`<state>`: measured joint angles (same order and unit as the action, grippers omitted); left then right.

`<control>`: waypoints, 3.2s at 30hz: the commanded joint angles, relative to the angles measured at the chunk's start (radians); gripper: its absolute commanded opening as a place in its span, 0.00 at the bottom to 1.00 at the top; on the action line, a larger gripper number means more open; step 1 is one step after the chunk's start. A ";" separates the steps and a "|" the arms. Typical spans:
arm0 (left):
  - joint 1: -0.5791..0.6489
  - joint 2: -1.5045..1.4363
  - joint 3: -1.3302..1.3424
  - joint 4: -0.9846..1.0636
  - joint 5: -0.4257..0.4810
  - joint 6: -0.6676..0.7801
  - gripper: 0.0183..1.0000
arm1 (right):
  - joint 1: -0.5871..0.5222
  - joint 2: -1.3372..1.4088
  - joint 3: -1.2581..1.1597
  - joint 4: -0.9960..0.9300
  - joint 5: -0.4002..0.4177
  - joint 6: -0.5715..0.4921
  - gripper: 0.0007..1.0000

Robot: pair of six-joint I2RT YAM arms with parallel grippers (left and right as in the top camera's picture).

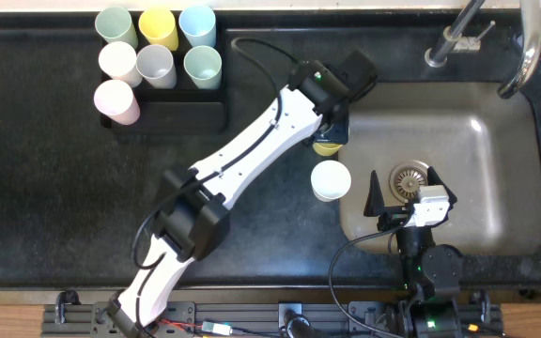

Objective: Store Cups

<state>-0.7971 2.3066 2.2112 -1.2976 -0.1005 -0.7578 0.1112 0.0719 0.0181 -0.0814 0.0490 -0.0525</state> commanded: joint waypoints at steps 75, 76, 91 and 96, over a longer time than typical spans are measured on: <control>0.639 -0.328 -0.539 0.100 -0.136 -1.024 0.02 | -0.005 -0.009 -0.013 0.007 -0.004 0.000 1.00; 0.640 -0.323 -0.539 0.100 -0.135 -1.024 0.02 | -0.005 -0.009 -0.013 0.007 -0.004 0.000 1.00; 0.667 -0.303 -0.539 0.135 -0.146 -1.022 0.30 | -0.005 -0.009 -0.013 0.007 -0.004 0.000 1.00; 0.655 -0.428 -0.539 0.204 -0.245 -0.913 0.64 | -0.005 -0.009 -0.013 0.007 -0.004 0.000 1.00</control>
<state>-0.1368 1.9900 1.6722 -1.1152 -0.2588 -1.7428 0.1112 0.0719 0.0181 -0.0818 0.0490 -0.0521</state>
